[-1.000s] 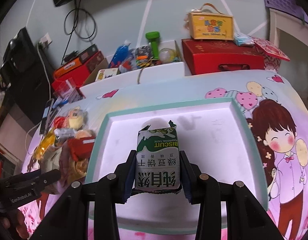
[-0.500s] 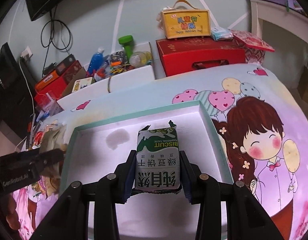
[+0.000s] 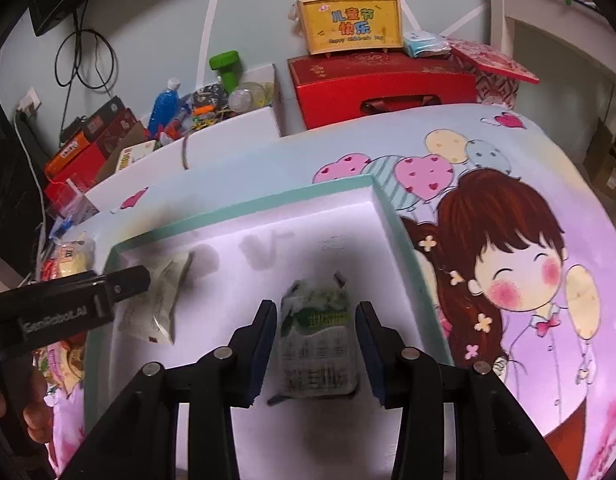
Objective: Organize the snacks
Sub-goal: 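Open the left tool over the tray while the right tool releases the BISCUIT packet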
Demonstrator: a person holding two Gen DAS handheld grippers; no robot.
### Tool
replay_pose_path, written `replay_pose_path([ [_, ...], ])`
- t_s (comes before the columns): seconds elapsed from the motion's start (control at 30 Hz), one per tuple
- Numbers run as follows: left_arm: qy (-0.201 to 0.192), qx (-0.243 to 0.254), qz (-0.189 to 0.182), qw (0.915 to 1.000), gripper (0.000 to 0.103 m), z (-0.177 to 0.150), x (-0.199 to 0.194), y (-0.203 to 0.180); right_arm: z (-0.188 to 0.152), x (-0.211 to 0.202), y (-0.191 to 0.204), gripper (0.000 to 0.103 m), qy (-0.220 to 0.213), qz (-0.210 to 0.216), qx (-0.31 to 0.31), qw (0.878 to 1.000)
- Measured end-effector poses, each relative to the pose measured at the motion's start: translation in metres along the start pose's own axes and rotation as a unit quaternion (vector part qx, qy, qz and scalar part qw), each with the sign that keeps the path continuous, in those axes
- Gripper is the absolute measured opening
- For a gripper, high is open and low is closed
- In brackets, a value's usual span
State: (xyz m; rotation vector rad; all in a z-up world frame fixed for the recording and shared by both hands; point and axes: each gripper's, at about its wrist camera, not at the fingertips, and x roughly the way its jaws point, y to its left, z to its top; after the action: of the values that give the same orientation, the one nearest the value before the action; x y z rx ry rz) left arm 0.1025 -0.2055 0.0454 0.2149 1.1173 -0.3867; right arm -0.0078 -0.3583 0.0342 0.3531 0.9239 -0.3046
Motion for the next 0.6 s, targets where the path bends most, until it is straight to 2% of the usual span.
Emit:
replay_pose_path([
  [0.2,-0.006,-0.007,0.000,1.0000,0.084,-0.003,-0.008,0.002,0.002,-0.007,0.003,0.045,-0.002,-0.010,-0.011,1.000],
  [0.27,-0.010,-0.009,-0.002,0.9999,0.091,-0.005,-0.012,0.003,0.002,-0.008,0.005,0.049,-0.002,-0.013,-0.014,1.000],
  [0.33,-0.016,-0.008,0.000,0.9998,0.091,-0.007,-0.014,0.005,0.002,-0.008,0.007,0.072,0.001,-0.021,-0.016,1.000],
  [0.43,-0.023,-0.009,0.009,0.9996,0.101,-0.010,-0.014,0.009,0.001,-0.008,0.009,0.082,0.000,-0.032,-0.024,0.999],
  [0.47,-0.027,-0.010,0.014,0.9995,0.102,-0.010,-0.014,0.011,0.001,-0.008,0.009,0.085,0.000,-0.032,-0.025,0.999],
  [0.53,-0.036,-0.011,0.024,0.9990,0.102,-0.012,-0.014,0.015,0.001,-0.007,0.009,0.101,0.000,-0.029,-0.025,0.999],
  [0.6,-0.041,-0.011,0.031,0.9986,0.102,-0.013,-0.014,0.018,0.000,-0.006,0.009,0.103,0.001,-0.030,-0.025,0.999],
])
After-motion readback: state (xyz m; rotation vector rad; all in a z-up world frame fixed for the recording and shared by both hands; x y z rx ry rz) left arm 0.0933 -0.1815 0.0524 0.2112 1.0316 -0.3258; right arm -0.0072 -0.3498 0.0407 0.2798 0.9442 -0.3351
